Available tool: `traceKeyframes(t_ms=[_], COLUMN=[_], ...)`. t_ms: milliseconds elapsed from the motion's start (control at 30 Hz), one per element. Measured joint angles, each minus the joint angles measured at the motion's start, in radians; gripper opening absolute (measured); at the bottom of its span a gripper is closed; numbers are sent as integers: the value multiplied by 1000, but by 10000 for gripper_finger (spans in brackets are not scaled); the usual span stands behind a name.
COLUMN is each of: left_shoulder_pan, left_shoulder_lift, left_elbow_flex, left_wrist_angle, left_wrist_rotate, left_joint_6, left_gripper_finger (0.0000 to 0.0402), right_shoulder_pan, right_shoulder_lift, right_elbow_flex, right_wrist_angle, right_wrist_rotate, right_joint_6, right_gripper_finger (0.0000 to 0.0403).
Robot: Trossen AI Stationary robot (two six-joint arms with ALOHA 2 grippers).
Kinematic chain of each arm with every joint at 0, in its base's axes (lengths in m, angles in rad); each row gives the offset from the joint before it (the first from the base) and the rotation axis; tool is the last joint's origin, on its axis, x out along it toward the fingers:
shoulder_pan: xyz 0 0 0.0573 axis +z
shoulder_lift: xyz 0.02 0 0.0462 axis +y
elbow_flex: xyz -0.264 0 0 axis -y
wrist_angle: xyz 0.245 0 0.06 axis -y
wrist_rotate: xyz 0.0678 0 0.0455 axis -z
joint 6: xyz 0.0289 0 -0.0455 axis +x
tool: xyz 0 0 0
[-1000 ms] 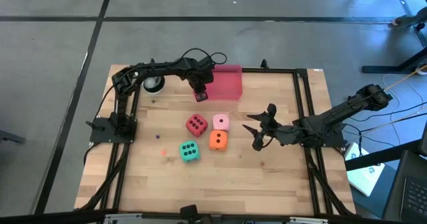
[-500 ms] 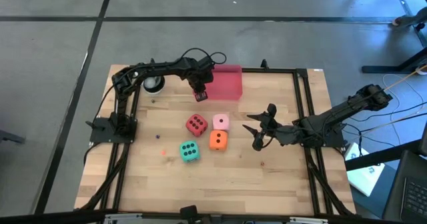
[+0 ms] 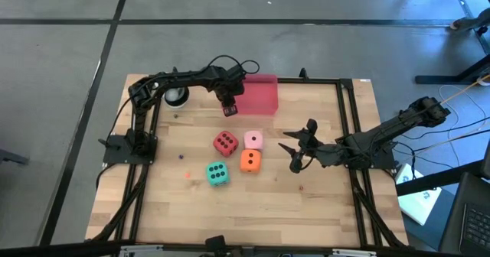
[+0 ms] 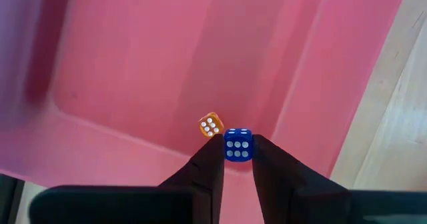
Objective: Pick & Place Dice
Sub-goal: Put the right blue die into the pink bin, then put the top red die into the pink bin
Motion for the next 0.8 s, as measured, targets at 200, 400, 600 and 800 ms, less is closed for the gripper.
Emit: traceKeyframes(t_ms=[200, 400, 600, 800], left_shoulder_pan=[0, 0, 0, -5], left_shoulder_lift=[0, 0, 0, -4], left_elbow_flex=[0, 0, 82, 215], left_wrist_angle=[-1, -2, -63, -146], left_wrist_rotate=[2, -3, -133, -81], left_joint_6=[-8, -14, -15, -19], left_gripper_finger=[97, 117, 123, 117], right_shoulder_pan=[0, 0, 0, 0], right_shoulder_lift=[0, 0, 0, 0], right_elbow_flex=[0, 0, 0, 0], right_wrist_angle=[-9, -19, -19, -19], right_wrist_rotate=[-13, -13, -12, -9], right_joint_6=[7, 19, 18, 18], right_gripper_finger=[206, 206, 206, 206])
